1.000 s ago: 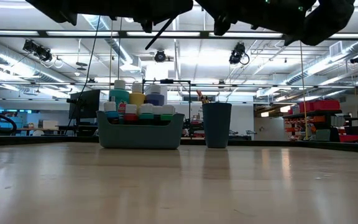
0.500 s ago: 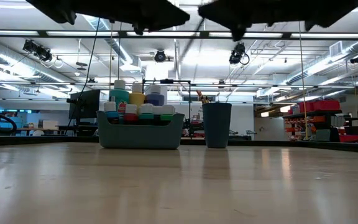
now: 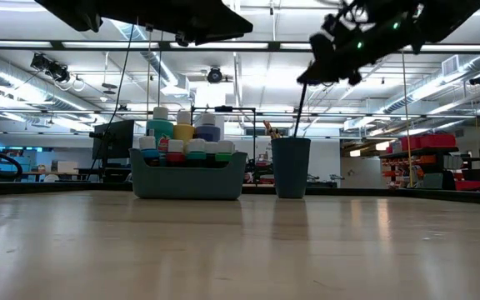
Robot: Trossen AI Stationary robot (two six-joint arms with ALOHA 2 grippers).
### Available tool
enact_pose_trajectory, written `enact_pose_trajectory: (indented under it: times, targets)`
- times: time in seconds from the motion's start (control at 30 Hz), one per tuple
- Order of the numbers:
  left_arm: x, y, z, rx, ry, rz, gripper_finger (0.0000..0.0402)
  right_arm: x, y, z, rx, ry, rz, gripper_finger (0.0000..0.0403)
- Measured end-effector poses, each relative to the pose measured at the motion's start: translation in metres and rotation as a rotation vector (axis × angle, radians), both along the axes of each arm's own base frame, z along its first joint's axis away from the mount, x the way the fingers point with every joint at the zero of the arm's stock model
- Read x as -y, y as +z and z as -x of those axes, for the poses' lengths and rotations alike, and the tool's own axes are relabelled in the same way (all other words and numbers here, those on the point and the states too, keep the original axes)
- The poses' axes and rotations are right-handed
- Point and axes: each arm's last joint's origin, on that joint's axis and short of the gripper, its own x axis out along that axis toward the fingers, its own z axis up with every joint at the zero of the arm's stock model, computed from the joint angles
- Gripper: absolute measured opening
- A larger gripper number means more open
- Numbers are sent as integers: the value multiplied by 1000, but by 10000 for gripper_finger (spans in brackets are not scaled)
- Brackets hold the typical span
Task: Pick & Place Paint Supplies
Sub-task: Put the gold paint brush into the blue cup
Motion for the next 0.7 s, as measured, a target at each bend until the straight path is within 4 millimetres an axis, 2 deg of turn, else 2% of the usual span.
enact_pose_trajectory:
  times: [0.17, 0.37, 0.5, 0.7]
  targets:
    - [0, 0, 0, 0, 0, 1, 183, 25, -29, -9, -66, -1, -112, 14]
    - [0, 0, 0, 0, 2, 1, 183, 39, -59, -18, -149, -16, -184, 35]
    - [0, 0, 0, 1, 3, 2, 183, 43, -67, -21, -171, -7, -191, 60]
    - [0, 0, 0, 1, 3, 2, 183, 43, -67, -22, -165, 8, -175, 88]
